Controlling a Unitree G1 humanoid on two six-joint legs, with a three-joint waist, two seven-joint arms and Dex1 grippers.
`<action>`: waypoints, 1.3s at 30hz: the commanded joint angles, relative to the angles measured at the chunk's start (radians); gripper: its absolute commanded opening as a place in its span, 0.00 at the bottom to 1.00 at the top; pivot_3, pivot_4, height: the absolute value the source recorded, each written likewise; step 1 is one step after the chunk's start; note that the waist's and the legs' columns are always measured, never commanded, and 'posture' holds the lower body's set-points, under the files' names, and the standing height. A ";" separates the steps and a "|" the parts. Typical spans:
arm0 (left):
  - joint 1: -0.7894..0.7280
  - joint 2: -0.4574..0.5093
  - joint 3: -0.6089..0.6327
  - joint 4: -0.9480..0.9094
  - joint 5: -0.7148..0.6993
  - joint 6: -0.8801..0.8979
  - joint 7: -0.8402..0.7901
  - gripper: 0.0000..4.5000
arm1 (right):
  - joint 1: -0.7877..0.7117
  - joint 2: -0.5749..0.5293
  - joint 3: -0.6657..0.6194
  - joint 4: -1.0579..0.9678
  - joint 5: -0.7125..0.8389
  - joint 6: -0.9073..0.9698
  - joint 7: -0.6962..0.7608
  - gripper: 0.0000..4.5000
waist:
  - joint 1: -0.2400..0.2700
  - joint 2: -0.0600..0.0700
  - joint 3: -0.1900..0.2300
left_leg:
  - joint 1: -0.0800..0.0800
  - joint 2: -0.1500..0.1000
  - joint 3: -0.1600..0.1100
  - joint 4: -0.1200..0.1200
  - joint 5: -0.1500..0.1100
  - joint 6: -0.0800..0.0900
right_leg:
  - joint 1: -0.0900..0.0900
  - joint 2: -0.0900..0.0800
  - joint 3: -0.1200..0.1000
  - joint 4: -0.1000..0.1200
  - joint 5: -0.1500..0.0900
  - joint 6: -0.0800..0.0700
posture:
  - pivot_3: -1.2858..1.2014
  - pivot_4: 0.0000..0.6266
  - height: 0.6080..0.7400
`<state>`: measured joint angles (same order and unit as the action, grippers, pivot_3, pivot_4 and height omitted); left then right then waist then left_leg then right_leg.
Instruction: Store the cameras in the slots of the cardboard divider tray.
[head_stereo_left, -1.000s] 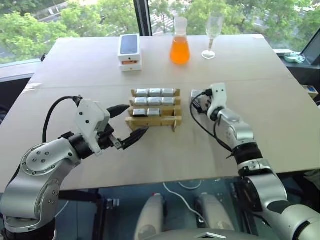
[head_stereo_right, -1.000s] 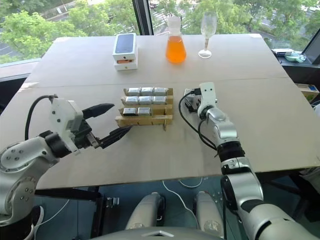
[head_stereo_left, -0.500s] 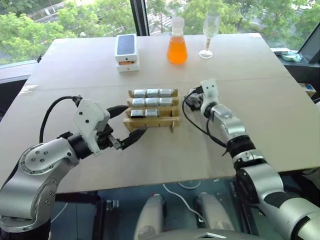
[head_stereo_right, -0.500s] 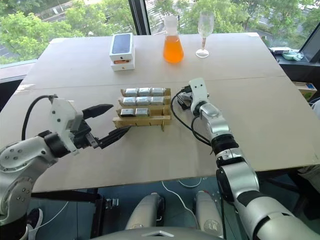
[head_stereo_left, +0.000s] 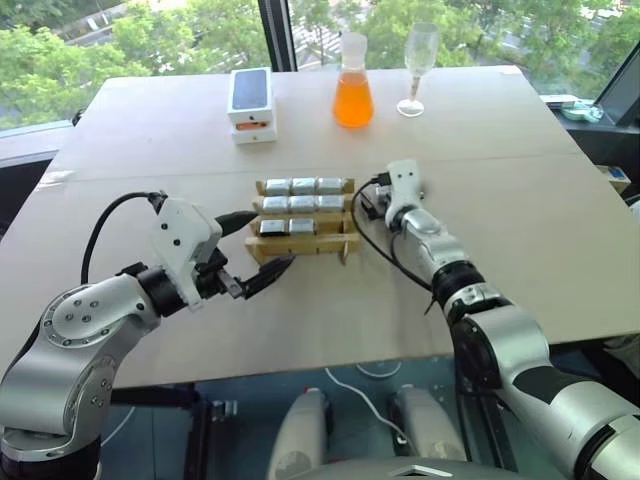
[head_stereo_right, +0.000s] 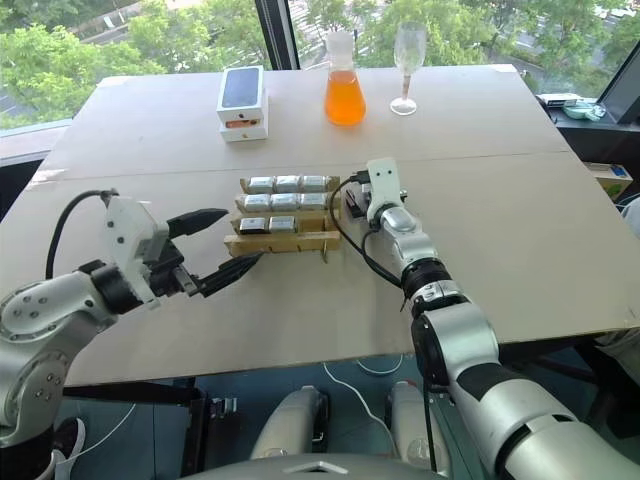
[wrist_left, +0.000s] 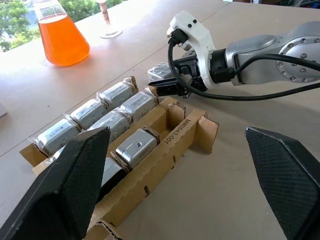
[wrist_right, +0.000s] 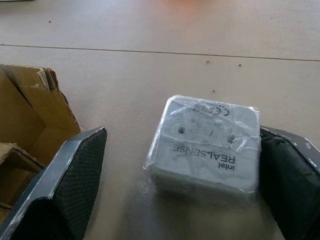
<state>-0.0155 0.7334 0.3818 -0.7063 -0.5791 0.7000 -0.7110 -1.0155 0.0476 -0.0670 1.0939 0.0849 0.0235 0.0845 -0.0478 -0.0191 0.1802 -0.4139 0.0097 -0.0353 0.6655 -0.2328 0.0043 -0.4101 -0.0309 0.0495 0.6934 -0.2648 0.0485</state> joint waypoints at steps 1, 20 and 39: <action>-0.014 0.018 0.000 0.000 -0.001 -0.029 0.004 1.00 | -0.017 0.005 -0.012 0.005 -0.006 -0.034 -0.026 0.71 | 0.000 0.000 0.000 | 0.000 0.000 0.000 0.000 0.000 0.000 | 0.000 0.000 0.000 0.000 0.000 0.000 | 0.52 0.24 1.00; -0.445 0.097 -0.210 0.517 -0.050 -0.007 -0.279 1.00 | 0.275 -0.487 0.371 -0.664 -0.367 -0.660 0.473 0.45 | -0.006 0.003 0.003 | -0.001 -0.001 0.001 -0.001 0.000 0.000 | 0.000 0.002 -0.002 -0.004 0.000 0.001 | 0.52 0.24 1.00; -0.946 0.066 -0.588 0.997 0.159 -0.092 -0.769 1.00 | 0.104 -0.470 0.513 -0.722 -0.731 -0.909 0.310 0.45 | -0.008 0.001 0.005 | -0.003 -0.001 0.001 -0.002 0.000 0.000 | -0.001 0.003 0.001 -0.005 0.000 0.000 | 0.52 0.24 1.00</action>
<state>-0.9213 0.7984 -0.2103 0.2798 -0.4361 0.6340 -1.4596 -0.8810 -0.4264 0.4516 0.4103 -0.6529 -0.8719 0.4093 -0.0559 -0.0185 0.1848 -0.4165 0.0092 -0.0341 0.6641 -0.2327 0.0041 -0.4115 -0.0278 0.0504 0.6888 -0.2650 0.0488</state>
